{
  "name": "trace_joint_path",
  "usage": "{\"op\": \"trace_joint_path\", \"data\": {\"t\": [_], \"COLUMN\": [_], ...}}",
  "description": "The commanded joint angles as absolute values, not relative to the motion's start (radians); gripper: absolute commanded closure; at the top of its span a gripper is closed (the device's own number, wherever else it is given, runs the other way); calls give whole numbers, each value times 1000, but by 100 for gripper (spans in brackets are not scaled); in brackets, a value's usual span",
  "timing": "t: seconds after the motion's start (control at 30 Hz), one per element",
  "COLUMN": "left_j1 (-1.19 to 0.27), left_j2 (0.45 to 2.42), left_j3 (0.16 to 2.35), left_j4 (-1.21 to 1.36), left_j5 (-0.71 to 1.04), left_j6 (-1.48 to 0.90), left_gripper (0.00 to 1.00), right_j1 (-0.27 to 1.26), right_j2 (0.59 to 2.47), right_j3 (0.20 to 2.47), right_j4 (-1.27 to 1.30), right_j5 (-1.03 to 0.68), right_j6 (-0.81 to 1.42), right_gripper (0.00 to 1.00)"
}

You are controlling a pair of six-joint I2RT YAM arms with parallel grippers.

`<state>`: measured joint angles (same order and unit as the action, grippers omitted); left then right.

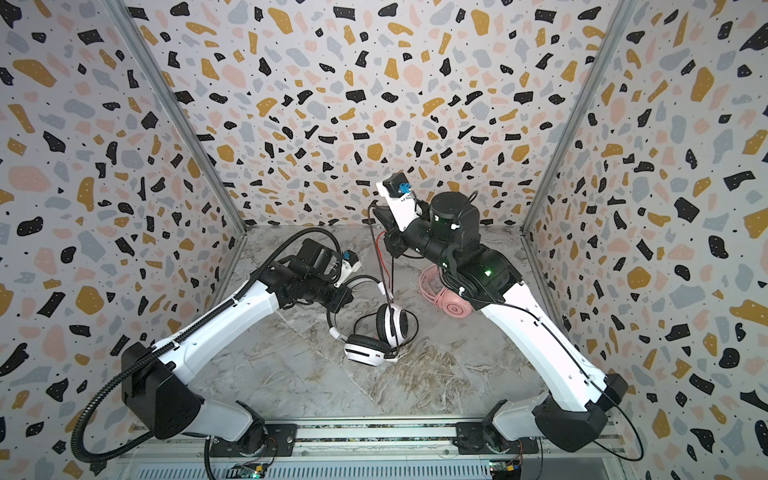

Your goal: Wrap the headphones

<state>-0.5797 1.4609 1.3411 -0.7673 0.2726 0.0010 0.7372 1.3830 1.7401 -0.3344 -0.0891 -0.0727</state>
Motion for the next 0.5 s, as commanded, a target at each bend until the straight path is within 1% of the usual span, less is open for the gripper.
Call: {"op": "trace_joint_path", "data": {"t": [0.0,0.1,0.17,0.23,0.3,0.37,0.47], "left_j1": [-591,-591,-591,-591,-591,-590,-590], "left_j2": [1396,1360,1334,1309,1284,1268,1259], "left_j3": [1355,1356,1350,1333,1314,1305,1305], "left_j4": [-746,-726,-693,-643,-599,-574,-543], "left_j5": [420,452,507,578,611,625,696], "left_j6": [20,6,-7,-32,-53,-65,-82], "left_gripper": [100,100,100,100,100,100,100], "right_j1": [708,668,648,636,618,590,557], "right_j2": [1399,1434,1456,1465,1461,1451,1433], "right_j3": [1716,1713,1712,1680,1630,1575,1496], "right_j4": [-260,-270,-288,-288,-274,-260,-236], "right_j5": [-60,-49,-42,-21,-16,-49,-128], "right_j6": [-14,25,43,56,71,90,113], "right_gripper": [100,100,100,100,100,100,100]}}
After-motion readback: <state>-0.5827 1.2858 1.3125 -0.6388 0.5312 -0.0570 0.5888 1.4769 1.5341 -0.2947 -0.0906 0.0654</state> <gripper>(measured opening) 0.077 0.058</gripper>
